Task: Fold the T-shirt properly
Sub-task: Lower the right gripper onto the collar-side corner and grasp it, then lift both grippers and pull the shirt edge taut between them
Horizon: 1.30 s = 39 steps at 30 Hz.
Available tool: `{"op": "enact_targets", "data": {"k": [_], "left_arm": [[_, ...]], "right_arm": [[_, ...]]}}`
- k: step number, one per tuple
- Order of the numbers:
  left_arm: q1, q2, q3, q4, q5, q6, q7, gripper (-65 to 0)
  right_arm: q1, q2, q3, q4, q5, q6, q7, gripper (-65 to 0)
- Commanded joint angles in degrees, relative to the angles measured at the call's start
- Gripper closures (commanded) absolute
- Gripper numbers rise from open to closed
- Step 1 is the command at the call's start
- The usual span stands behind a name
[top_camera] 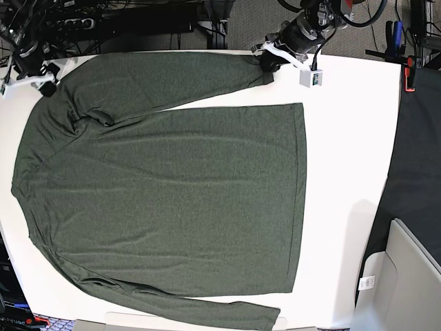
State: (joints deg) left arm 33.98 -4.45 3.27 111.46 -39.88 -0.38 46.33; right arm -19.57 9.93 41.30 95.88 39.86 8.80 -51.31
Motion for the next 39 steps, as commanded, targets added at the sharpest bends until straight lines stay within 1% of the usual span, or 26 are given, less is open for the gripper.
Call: {"op": "enact_targets", "data": {"k": [1,6,9,14,15,20,22,23,24,25,27,29,31,33,36,39], "left_arm": [[0.27,-0.08,-0.06,0.76,-0.61,-0.19,-0.3,-0.3],[0.27,-0.08,0.03,0.76,-0.61,-0.19,-0.3,-0.3],[0.27,-0.08,-0.06,0.76,-0.61,-0.19,-0.3,-0.3],[0.27,-0.08,0.03,0.76,-0.61,-0.19,-0.3,-0.3],[0.27,-0.08,0.03,0.76,-0.61,-0.19,-0.3,-0.3],[0.27,-0.08,-0.06,0.76,-0.61,-0.19,-0.3,-0.3],[0.27,-0.17,-0.06,0.76,-0.61,-0.19,-0.3,-0.3],[0.27,-0.17,-0.06,0.76,-0.61,-0.19,-0.3,-0.3],[0.27,-0.17,-0.06,0.94,-0.61,-0.19,-0.3,-0.3],[0.35,-0.17,-0.06,1.11,-0.61,-0.19,-0.3,-0.3],[0.53,-0.17,-0.06,1.46,-0.61,-0.19,-0.3,-0.2],[0.7,-0.26,-0.06,1.82,-0.61,-0.19,-0.3,-0.2],[0.88,-0.78,-0.15,2.17,-0.61,-0.19,-0.3,-0.2],[2.11,-2.45,-0.15,2.69,-0.61,-0.19,-1.01,-0.2],[2.81,-3.86,-0.23,3.31,-0.61,-0.19,-1.27,-0.2],[4.31,-5.27,-0.06,3.4,-0.61,-0.19,-3.2,-0.2]], "right_arm": [[-0.52,-0.66,-0.29,-0.97,-1.39,-0.84,-4.65,-24.4],[1.51,-1.89,-0.29,-1.06,-1.39,-0.84,-6.41,-24.4],[2.56,-2.07,-0.38,-1.15,-1.39,-0.84,-7.46,-24.4],[3.53,-3.56,-0.38,-2.12,-1.39,-0.84,-8.08,-24.1],[3.53,-3.56,-0.38,-2.73,-1.39,-0.84,-8.34,-23.1],[3.62,-3.65,-0.29,-5.46,-1.39,-0.84,-8.43,-9.0],[3.53,-3.65,-0.29,-5.63,-1.39,-0.67,-8.43,-4.9],[3.44,-3.65,-0.2,-5.55,-1.31,0.04,-8.43,-3.4],[3.27,-3.65,-0.11,-5.28,-0.78,1.8,-8.43,-1.6],[2.39,-3.38,-0.02,-5.19,0.36,3.99,-8.52,-0.2],[0.98,-3.12,0.06,-5.11,2.3,7.25,-8.52,-0.4],[-0.87,-1.19,0.06,-4.75,4.32,9.09,-8.52,-0.4],[-2.8,0.22,0.06,-4.4,6.34,9.27,-8.52,-0.4],[-4.91,0.66,0.33,-4.32,8.72,9.36,-8.43,-0.4],[-8.43,2.15,4.55,-2.73,12.06,9.44,-8.43,-0.4],[-10.89,3.56,7.27,-0.71,13.99,9.44,-8.43,-0.4]]}}
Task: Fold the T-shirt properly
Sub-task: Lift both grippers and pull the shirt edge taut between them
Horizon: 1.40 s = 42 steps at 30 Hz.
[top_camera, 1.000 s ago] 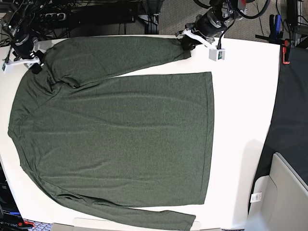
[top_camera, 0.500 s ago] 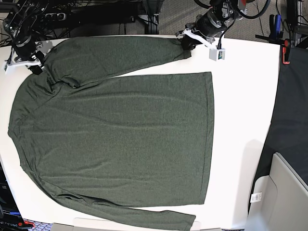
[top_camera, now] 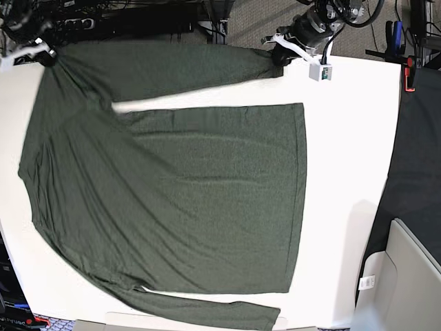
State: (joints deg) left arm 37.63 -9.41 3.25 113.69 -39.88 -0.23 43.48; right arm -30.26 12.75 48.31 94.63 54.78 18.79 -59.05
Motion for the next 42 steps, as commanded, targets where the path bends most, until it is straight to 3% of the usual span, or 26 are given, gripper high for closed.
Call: {"op": "enact_targets", "data": {"k": [1,7,12,18,22,28,42], "left_arm": [[1.19,-0.48,0.23,1.17,-0.61,-0.34,-0.98,-0.2],[3.56,-1.45,0.31,1.96,-0.61,-0.34,-1.86,-0.2],[4.53,-1.71,-0.04,3.28,-0.61,-0.34,-2.03,-0.2],[4.62,-2.68,0.4,4.42,-0.61,-0.34,-8.01,-0.2],[4.26,-2.94,0.4,4.42,-0.61,-0.34,-9.51,-0.2],[0.4,-2.94,0.4,4.33,-0.61,-0.34,-9.95,-0.2],[-9.28,-3.03,0.58,2.57,-0.43,-0.34,-9.86,-0.2]], "right_arm": [[-1.08,1.27,0.96,1.33,-0.67,-0.46,-0.69,-0.4],[-3.28,1.8,1.49,5.46,-0.59,4.82,-0.69,-0.4],[-3.63,1.62,1.49,6.78,-0.59,4.91,-0.69,-0.4],[-2.75,1.62,1.58,9.59,-0.23,4.99,-0.6,-0.4],[-2.4,1.8,3.33,10.82,3.11,4.99,-0.51,-0.4],[3.05,2.76,4.65,10.91,3.63,4.99,-0.51,-0.4],[17.03,2.94,4.04,5.63,-3.66,4.99,-0.51,-0.4]]}}
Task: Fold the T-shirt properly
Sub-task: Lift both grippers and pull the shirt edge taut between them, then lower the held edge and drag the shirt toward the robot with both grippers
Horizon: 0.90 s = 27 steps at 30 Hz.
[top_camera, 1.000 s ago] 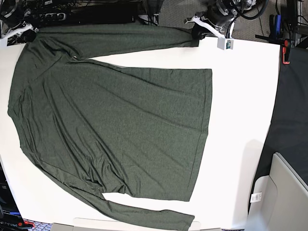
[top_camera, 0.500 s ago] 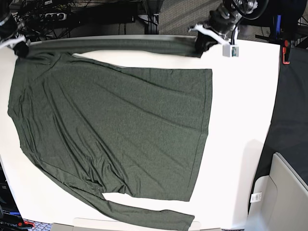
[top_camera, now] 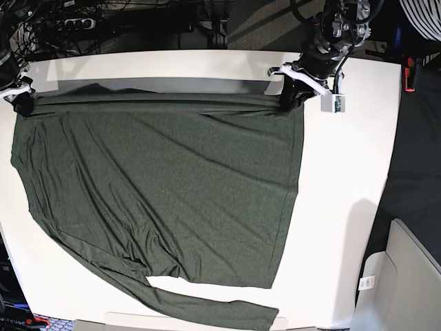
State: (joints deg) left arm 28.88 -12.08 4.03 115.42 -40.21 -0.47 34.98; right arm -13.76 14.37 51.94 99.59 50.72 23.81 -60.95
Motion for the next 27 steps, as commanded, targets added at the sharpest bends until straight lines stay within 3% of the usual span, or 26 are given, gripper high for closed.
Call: {"op": "enact_targets", "data": {"k": [1,18,27], "left_arm": [[-1.15,-0.36,-0.21,0.41,-0.1,-0.1,-1.36,-0.2],[-8.71,-1.07,-0.21,-4.16,-0.1,-0.1,-1.36,-0.2],[-10.2,-0.98,-0.21,-8.38,-0.1,-0.1,-1.36,-0.4]], "right_arm": [[1.23,1.32,0.41,-0.12,0.4,-0.03,1.39,-0.4],[14.33,0.88,-1.26,-14.18,-2.5,-0.03,1.48,-0.3],[15.47,0.44,-1.35,-19.28,-2.68,-0.38,1.48,-0.6]]}}
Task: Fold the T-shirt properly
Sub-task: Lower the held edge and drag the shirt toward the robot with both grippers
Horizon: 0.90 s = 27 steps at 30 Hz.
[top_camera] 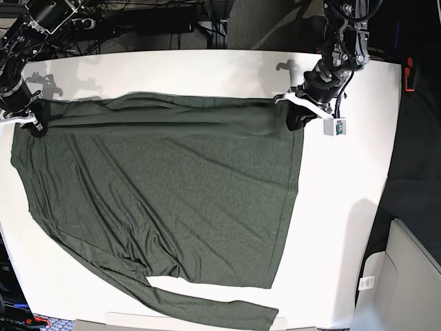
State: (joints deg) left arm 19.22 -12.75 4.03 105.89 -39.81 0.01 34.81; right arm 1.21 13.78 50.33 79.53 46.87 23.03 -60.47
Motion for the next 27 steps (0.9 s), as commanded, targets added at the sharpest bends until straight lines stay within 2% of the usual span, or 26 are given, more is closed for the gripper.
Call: {"op": "enact_targets", "data": {"k": [1,3,7,15,17,20,23,27], "left_arm": [[-0.54,-0.3,-0.21,1.15,-0.5,-0.58,-1.18,-0.5],[-0.45,-0.3,-0.21,1.15,-0.5,-0.58,-1.18,-1.1],[-0.19,-0.3,-0.38,1.32,-0.5,-0.58,-1.18,-6.4],[5.26,-0.39,-2.58,3.78,-0.5,-0.58,-1.18,-7.1],[6.14,-0.39,-2.58,3.78,-0.5,-0.58,-1.18,-8.7],[7.19,-0.39,-1.97,3.96,-0.67,-0.58,-1.0,-15.1],[7.46,-0.39,-2.14,3.96,-0.67,-0.58,2.42,-22.1],[7.46,0.14,-2.41,3.96,-0.67,-0.58,4.71,-24.0]], "right_arm": [[0.41,0.77,0.27,0.87,0.73,0.4,0.99,-0.7],[-0.03,0.68,0.27,1.22,-0.06,0.4,0.99,-0.7],[-0.91,0.68,0.27,1.31,-0.06,0.4,0.64,-1.6],[-6.44,0.68,0.27,8.69,0.12,0.49,0.64,-8.6],[-7.85,0.68,0.27,10.1,0.12,0.49,0.64,-12.1],[-9.78,0.77,0.36,11.07,1.35,0.4,0.64,-20.9],[-11.28,0.86,0.62,11.07,3.28,0.4,0.64,-28.9],[-11.81,0.77,0.62,11.07,3.46,0.4,0.64,-29.2]]}}
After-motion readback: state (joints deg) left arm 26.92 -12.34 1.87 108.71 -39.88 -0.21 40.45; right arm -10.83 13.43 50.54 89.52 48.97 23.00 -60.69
